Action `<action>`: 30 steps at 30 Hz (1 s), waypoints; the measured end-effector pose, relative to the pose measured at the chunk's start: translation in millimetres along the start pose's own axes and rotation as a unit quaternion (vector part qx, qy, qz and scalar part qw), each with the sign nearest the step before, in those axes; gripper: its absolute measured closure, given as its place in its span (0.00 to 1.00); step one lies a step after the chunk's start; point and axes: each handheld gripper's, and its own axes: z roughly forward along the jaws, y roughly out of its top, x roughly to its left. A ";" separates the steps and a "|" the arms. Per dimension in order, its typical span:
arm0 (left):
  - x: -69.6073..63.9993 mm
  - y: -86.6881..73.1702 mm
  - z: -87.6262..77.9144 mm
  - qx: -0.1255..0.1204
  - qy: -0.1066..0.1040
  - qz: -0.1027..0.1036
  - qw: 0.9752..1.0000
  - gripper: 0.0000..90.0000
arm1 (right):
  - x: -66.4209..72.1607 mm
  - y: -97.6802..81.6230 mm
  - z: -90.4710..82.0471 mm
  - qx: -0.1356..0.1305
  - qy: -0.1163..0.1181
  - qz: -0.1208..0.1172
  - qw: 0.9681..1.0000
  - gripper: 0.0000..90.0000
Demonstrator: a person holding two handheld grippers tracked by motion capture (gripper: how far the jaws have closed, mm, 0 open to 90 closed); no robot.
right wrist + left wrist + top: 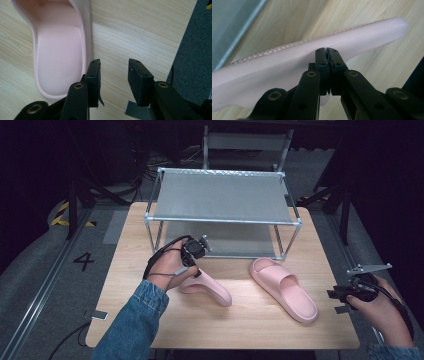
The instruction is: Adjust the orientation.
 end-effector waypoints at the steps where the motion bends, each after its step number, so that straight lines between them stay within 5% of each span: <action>1: 0.6 2.1 0.3 -0.004 0.002 0.000 1.000 0.97 | 0.1 0.0 -0.3 0.000 0.000 0.002 1.000 0.71; 12: 1.0 25.4 4.9 -0.016 0.024 0.007 1.000 0.95 | 1.5 -0.8 0.6 0.004 0.003 -0.001 1.000 0.70; 19: -15.4 41.5 -2.1 -0.059 0.030 0.033 0.997 0.96 | -0.4 -3.0 -3.2 -0.002 0.000 -0.001 1.000 0.71; 25: -25.1 46.5 6.8 -0.037 0.023 0.045 0.998 0.96 | -0.8 -2.7 -2.8 -0.003 0.000 -0.003 1.000 0.71; 30: -26.2 50.1 32.3 -0.020 0.018 0.039 0.999 0.95 | 3.0 -0.1 0.6 0.001 0.005 -0.008 1.000 0.71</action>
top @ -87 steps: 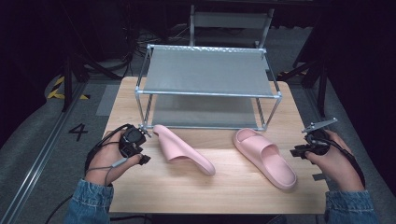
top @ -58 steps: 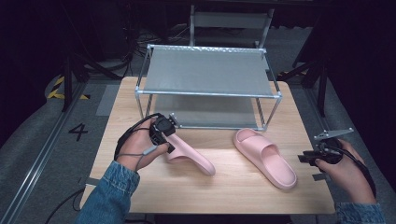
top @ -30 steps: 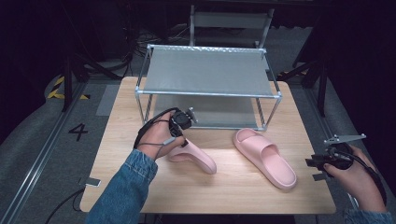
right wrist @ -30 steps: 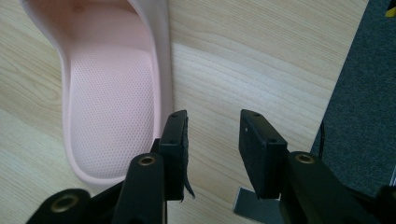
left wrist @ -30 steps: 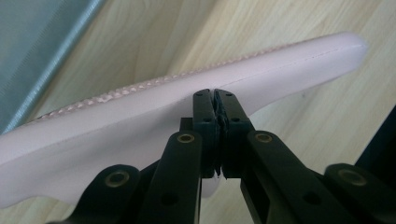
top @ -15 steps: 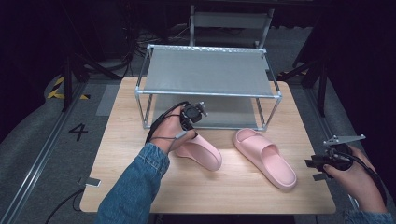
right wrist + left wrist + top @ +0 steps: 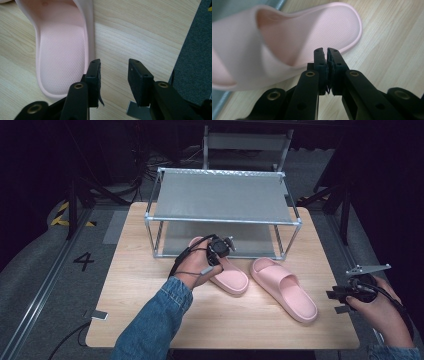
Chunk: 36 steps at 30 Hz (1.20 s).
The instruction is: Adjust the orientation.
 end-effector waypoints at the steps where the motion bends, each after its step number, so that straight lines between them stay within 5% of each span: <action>1: 0.0 0.0 0.0 0.000 0.000 0.000 1.000 0.95 | 0.6 0.3 0.5 0.001 0.000 -0.002 1.000 0.71; 6: 2.9 1.1 22.8 0.012 0.003 -0.016 1.000 0.97 | 1.5 0.6 2.2 0.003 0.001 -0.002 1.000 0.71; 15: 13.0 -2.1 39.4 0.023 0.015 -0.044 0.999 0.97 | 0.8 -0.7 4.2 0.008 0.001 -0.001 1.000 0.71; 25: 20.9 -30.6 28.5 0.012 0.013 -0.091 0.996 0.97 | 2.8 5.8 10.0 0.009 0.004 -0.007 1.000 0.70; 28: 29.2 -49.0 21.1 0.001 -0.002 -0.119 0.993 0.98 | 3.6 8.2 11.7 0.008 0.004 -0.011 1.000 0.69; 36: 41.8 -71.5 10.8 0.017 0.060 -0.151 0.987 0.96 | 9.8 15.3 18.4 0.011 0.010 -0.023 1.000 0.68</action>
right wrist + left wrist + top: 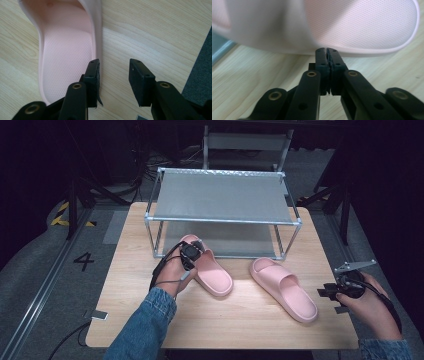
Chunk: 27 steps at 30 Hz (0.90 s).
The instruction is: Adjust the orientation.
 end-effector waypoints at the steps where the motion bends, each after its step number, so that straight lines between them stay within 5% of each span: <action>1: 1.8 -1.4 -0.1 0.006 0.008 -0.002 1.000 0.96 | 0.7 0.3 0.2 0.002 0.002 0.000 1.000 0.68; 3: 7.1 -6.2 0.5 0.010 0.012 -0.009 1.000 0.96 | 1.6 0.2 0.6 0.003 0.002 0.000 1.000 0.68; 6: 10.4 -12.0 -1.5 -0.012 -0.014 -0.030 0.999 0.87 | 1.2 -0.8 1.2 0.003 0.002 -0.001 1.000 0.68; 9: 7.0 -9.9 -3.9 -0.030 -0.002 -0.037 0.999 0.65 | 1.0 -1.3 1.7 0.004 0.001 -0.003 1.000 0.67; 15: -2.8 4.7 -2.2 -0.048 0.012 -0.064 0.997 0.48 | 2.4 -3.0 1.6 0.003 0.001 0.001 1.000 0.65; 17: -3.1 9.2 0.7 -0.042 0.032 -0.081 0.995 0.47 | 1.8 -4.2 1.1 0.002 0.001 0.002 1.000 0.65; 25: 1.0 13.5 5.2 -0.042 0.026 -0.115 0.992 0.56 | -1.1 -8.8 -1.2 0.003 -0.007 0.009 1.000 0.65; 27: 2.2 11.8 3.7 -0.045 0.020 -0.112 0.993 0.70 | -1.3 -8.7 -0.7 0.002 -0.007 0.007 1.000 0.65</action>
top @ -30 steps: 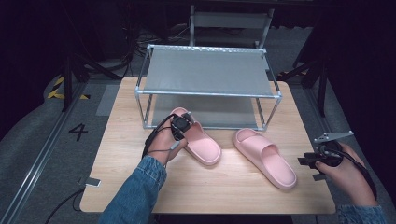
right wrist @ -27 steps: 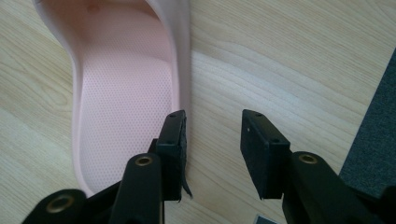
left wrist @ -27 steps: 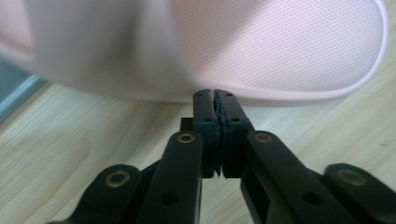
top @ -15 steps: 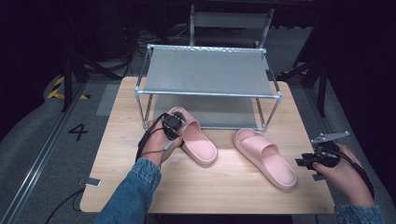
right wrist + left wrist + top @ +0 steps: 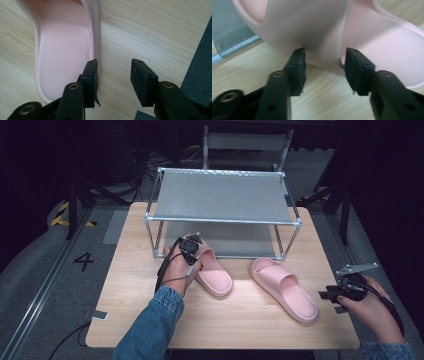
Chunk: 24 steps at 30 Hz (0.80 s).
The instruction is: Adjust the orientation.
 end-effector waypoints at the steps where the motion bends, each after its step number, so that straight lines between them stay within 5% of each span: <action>1: 1.3 -1.2 -1.7 -0.003 -0.005 0.004 1.000 0.70 | 0.2 0.1 0.3 0.001 0.001 0.000 1.000 0.65; 4: 4.5 -3.9 -4.4 -0.007 -0.002 0.010 1.000 0.87 | 1.4 1.5 1.9 0.003 0.001 -0.002 1.000 0.65; 9: 11.6 -7.1 -6.6 -0.011 0.010 0.009 1.000 0.94 | 3.7 4.0 4.4 0.006 0.004 -0.009 1.000 0.66; 16: 9.7 -12.4 -10.0 -0.007 0.001 0.029 1.000 0.98 | 3.8 5.8 6.5 0.008 0.005 -0.014 1.000 0.66; 24: -3.8 -34.6 -17.6 0.019 -0.038 0.077 0.996 0.98 | 4.6 7.0 7.6 0.011 0.005 -0.017 1.000 0.66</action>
